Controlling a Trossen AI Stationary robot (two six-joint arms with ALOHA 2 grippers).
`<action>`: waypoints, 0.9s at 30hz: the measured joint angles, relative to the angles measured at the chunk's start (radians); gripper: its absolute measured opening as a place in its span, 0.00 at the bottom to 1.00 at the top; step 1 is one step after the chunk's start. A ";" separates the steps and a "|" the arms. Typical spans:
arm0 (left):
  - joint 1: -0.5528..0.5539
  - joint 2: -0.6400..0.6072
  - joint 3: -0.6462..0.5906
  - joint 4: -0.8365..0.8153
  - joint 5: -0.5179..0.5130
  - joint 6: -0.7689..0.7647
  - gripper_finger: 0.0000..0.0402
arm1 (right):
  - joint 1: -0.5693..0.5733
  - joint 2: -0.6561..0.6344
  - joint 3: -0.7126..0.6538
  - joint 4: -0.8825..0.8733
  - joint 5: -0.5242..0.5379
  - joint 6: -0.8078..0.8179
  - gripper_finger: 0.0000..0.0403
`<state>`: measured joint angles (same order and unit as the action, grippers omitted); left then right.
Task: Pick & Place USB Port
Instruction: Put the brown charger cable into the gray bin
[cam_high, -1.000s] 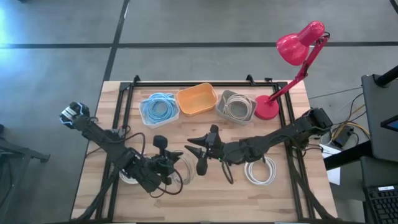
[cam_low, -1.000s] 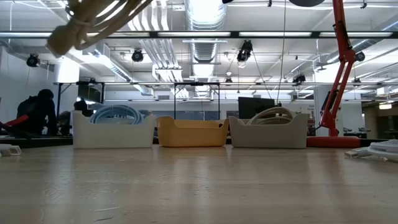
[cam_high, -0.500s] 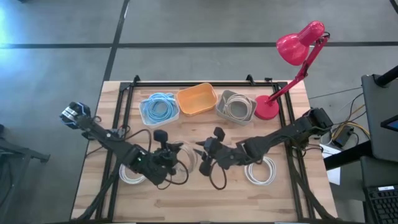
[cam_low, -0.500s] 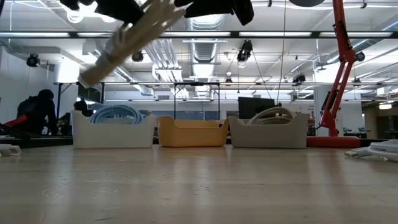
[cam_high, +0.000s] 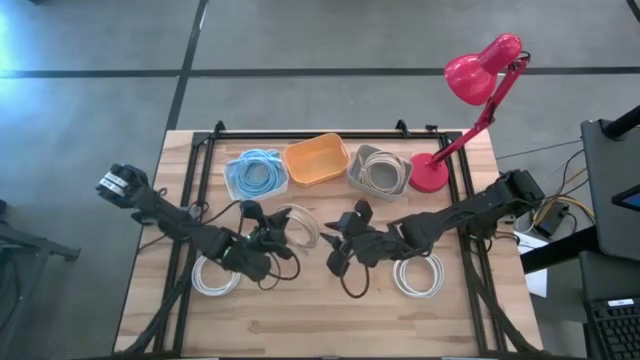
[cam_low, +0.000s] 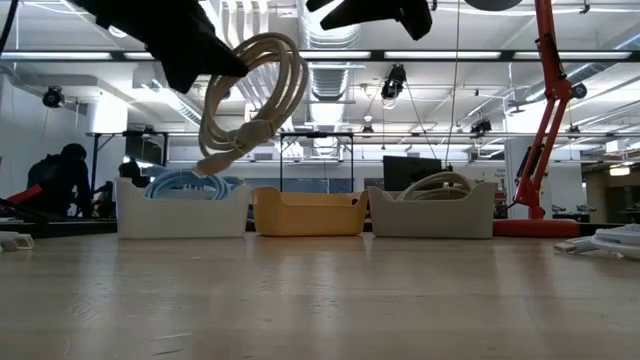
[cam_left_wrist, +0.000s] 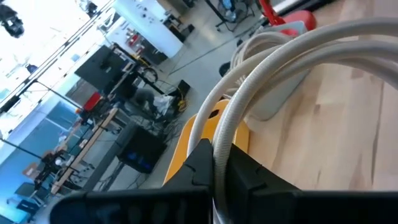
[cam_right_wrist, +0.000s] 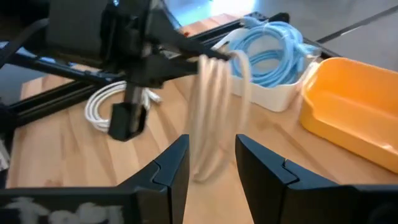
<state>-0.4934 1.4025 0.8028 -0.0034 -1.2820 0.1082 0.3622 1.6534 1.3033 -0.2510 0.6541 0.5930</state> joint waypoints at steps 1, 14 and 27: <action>0.005 0.000 -0.009 0.033 -0.001 0.010 0.03 | -0.001 0.008 0.000 0.016 -0.007 0.000 0.31; 0.021 0.000 -0.016 0.161 0.008 0.074 0.03 | -0.063 0.089 0.000 0.112 0.004 -0.027 0.31; 0.021 0.000 -0.016 0.165 0.041 0.064 0.03 | -0.087 0.105 0.000 0.106 -0.003 -0.080 0.14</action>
<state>-0.4721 1.4025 0.7868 0.1620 -1.2413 0.1726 0.2749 1.7588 1.3029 -0.1454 0.6506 0.5134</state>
